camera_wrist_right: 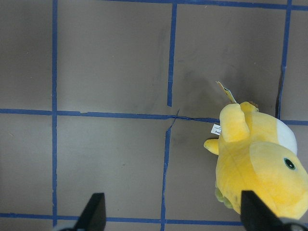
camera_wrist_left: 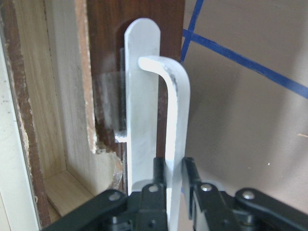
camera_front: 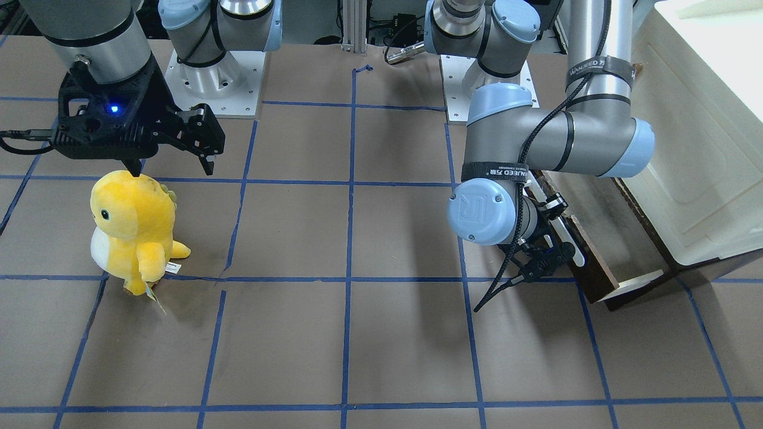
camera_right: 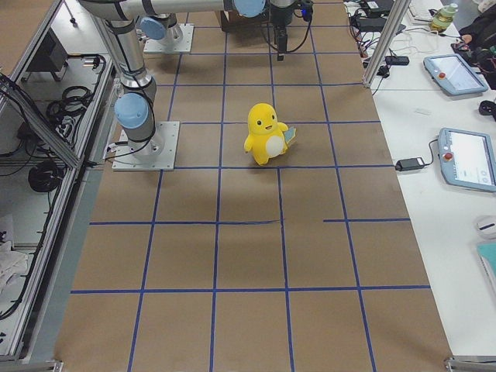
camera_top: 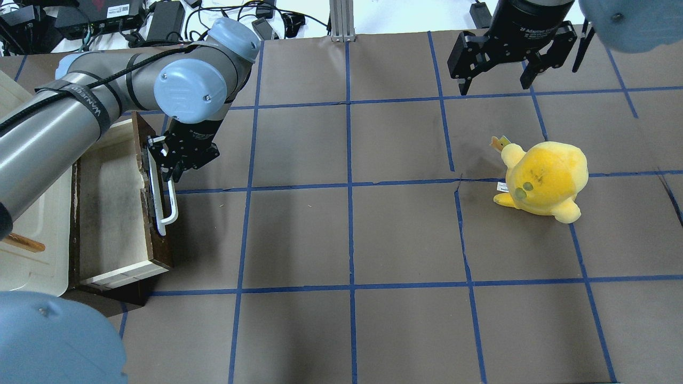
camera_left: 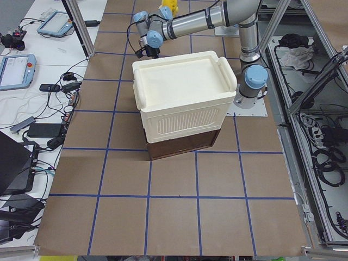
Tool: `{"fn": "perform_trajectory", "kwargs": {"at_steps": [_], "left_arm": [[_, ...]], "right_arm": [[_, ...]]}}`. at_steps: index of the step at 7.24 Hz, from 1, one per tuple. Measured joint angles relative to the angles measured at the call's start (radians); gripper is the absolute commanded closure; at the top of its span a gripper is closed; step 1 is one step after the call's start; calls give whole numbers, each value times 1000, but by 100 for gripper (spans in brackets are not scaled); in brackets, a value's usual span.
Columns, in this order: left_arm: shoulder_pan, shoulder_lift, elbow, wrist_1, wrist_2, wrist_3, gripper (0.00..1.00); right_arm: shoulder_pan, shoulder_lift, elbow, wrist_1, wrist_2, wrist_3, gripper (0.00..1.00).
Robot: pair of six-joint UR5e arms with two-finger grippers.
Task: Pull drawer sideways
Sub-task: 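Keep pulling the drawer open with the left gripper toward the table center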
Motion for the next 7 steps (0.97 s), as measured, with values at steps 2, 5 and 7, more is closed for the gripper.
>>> {"fn": "perform_trajectory", "kwargs": {"at_steps": [2,5,7], "left_arm": [[-10,-9,18,-10,-12,-17,100],[-28,-30,59,-36,-31,-42,100],[-37,-36,68,-39,-38,-51,100]], "right_arm": [[0,0,0,0,0,0,0],[0,0,0,0,-1,0,0],[0,0,0,0,-2,0,0]]}}
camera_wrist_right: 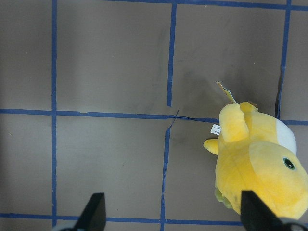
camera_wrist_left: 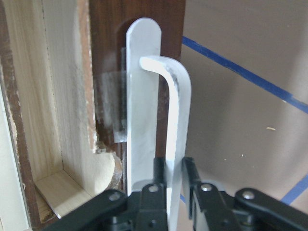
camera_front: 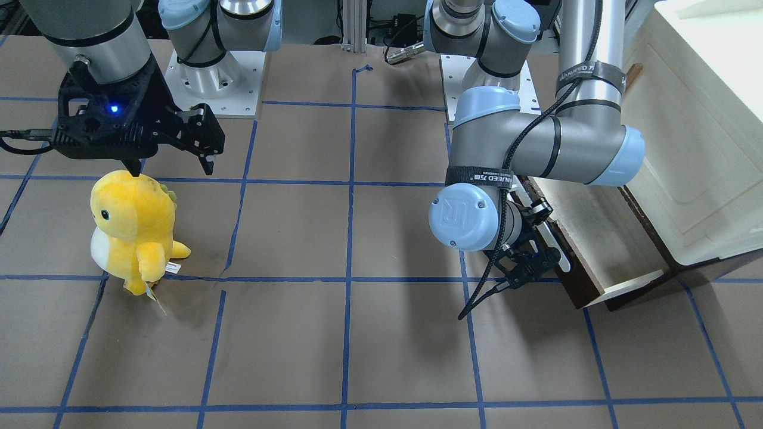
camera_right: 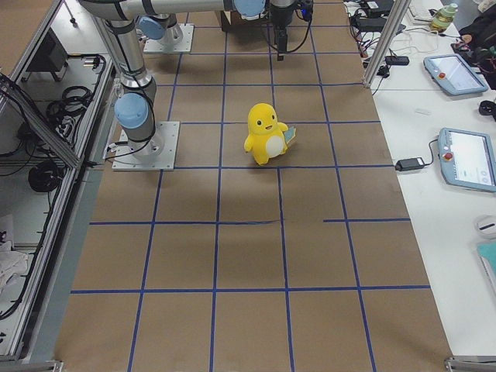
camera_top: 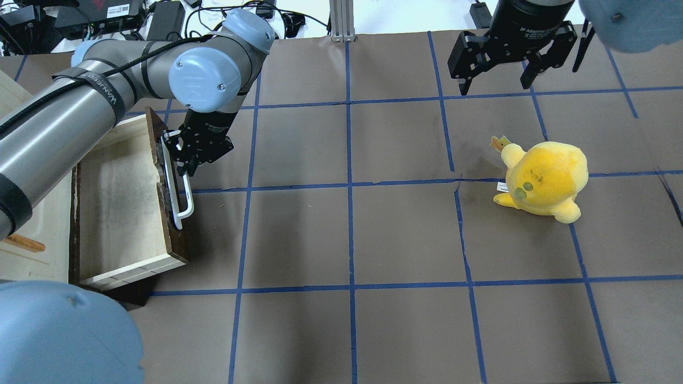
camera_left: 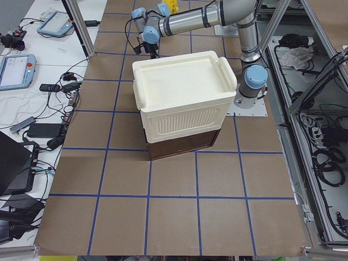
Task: Pull drawer sideways
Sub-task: 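Keep pulling the drawer open with the left gripper toward the table center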
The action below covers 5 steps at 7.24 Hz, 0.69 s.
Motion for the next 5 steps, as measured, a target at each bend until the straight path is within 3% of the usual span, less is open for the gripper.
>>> {"fn": "perform_trajectory", "kwargs": {"at_steps": [2,5], "left_arm": [[-9,-6,9,-1,-3,-7,96],[-31,-3,14,0,-2,-1,37]], "right_arm": [[0,0,0,0,1,0,0],[0,0,0,0,0,-1,0]]}}
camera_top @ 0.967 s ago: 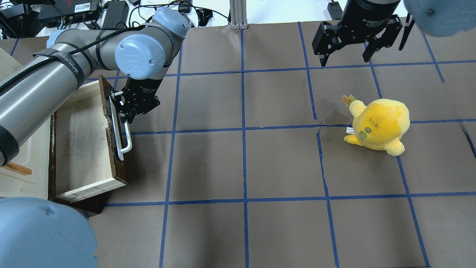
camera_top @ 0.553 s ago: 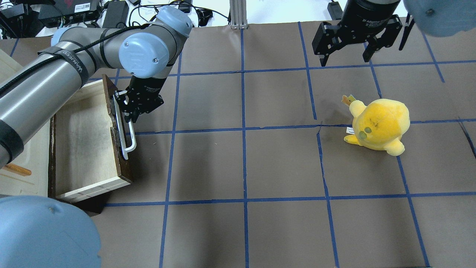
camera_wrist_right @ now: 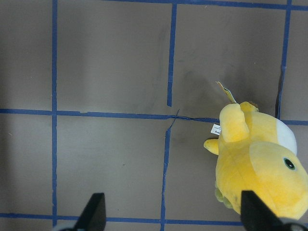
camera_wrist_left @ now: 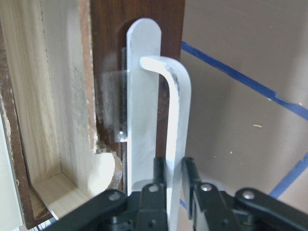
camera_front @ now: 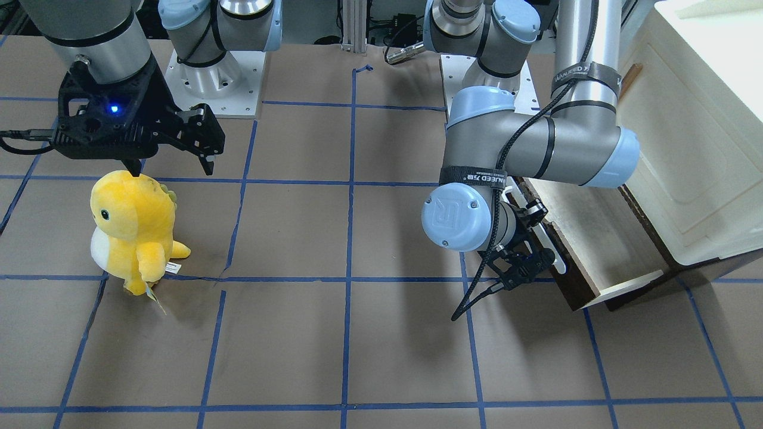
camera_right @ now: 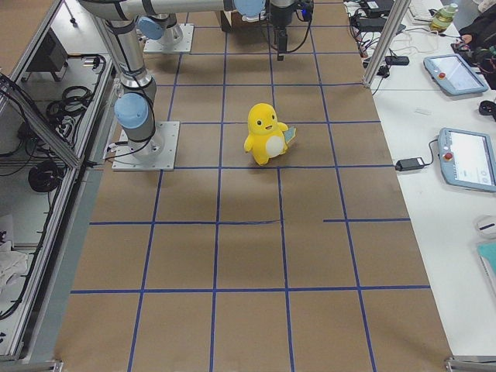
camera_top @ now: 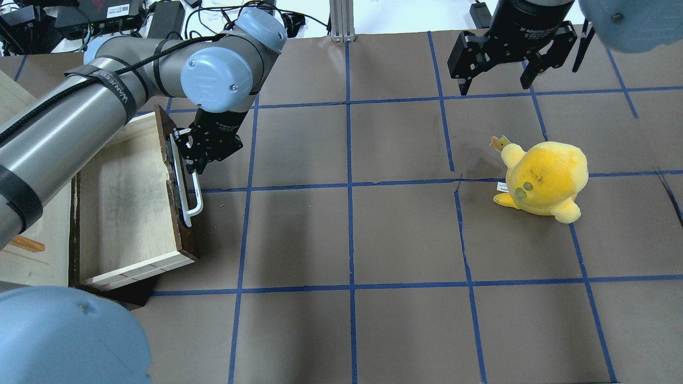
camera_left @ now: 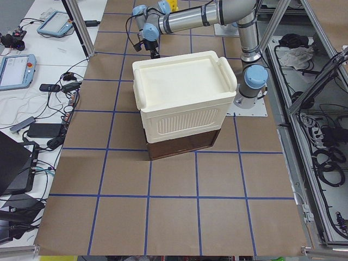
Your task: Pull drawer sideways
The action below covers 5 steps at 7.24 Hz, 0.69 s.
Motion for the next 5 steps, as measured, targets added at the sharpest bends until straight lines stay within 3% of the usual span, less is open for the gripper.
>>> {"fn": "perform_trajectory", "kwargs": {"at_steps": [3,4,5], "left_arm": [[-2,9,-1,2,6,33,7],[-3,16,1,4,6,45,0],[-4,28,6,7,2,62,0]], "right_arm": [[0,0,0,0,0,1,0],[0,0,0,0,1,1,0],[0,0,0,0,1,1,0]]}}
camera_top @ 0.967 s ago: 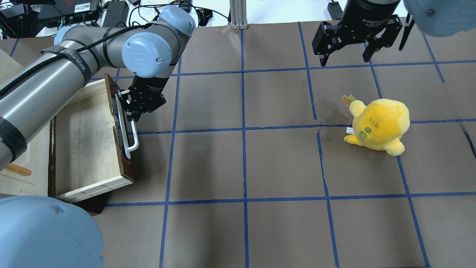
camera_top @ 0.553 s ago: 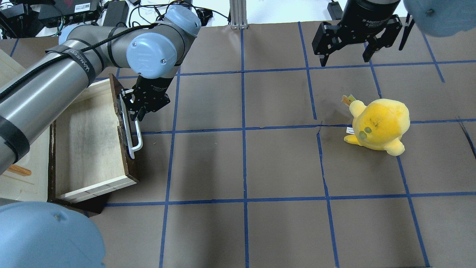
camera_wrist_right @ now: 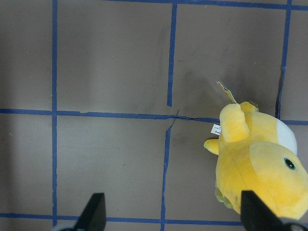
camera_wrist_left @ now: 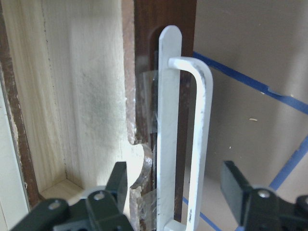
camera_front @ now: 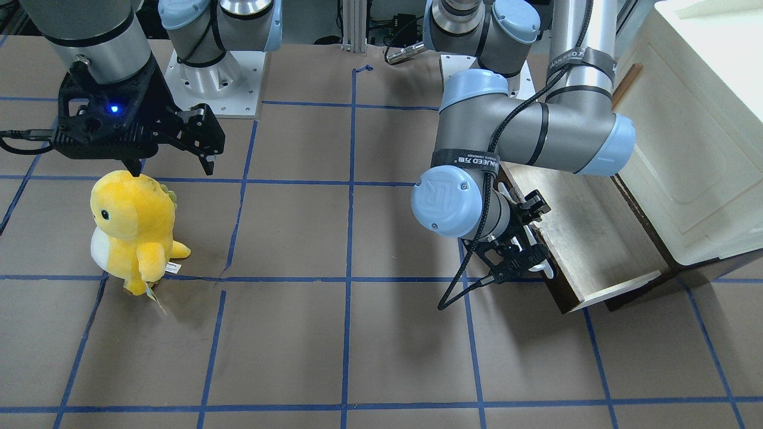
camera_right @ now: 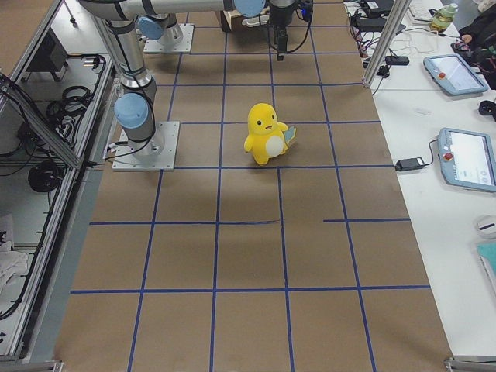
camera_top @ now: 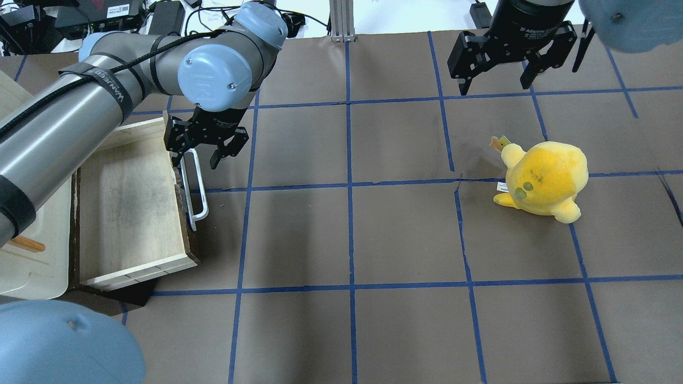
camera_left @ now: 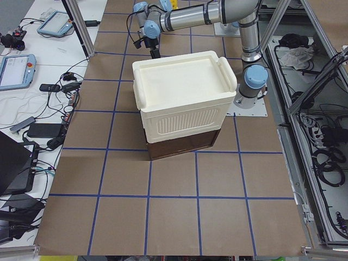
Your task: Pull drawer sideways
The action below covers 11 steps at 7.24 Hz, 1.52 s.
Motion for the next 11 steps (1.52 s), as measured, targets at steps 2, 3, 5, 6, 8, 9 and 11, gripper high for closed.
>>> {"fn": "perform_trajectory", "kwargs": {"at_steps": [2,3,5,6,8,9,11], "left_arm": [[1,49,18,23,-77,91,0],[6,78,29,50,-140,128,0],[17,132,62,114,-321,181,0],[24,159,84,138,-403,205,0],[44,219,107,166,-478,309,0],[62,254,103,162,-510,347,0],[109,311,89,148,-547,429,0]], "right_arm": [[0,0,0,0,0,0,0],[0,0,0,0,-1,0,0],[0,0,0,0,-1,0,0],[0,0,0,0,0,-1,0],[0,0,0,0,-1,0,0],[0,0,0,0,0,0,0],[0,0,0,0,0,0,0]]}}
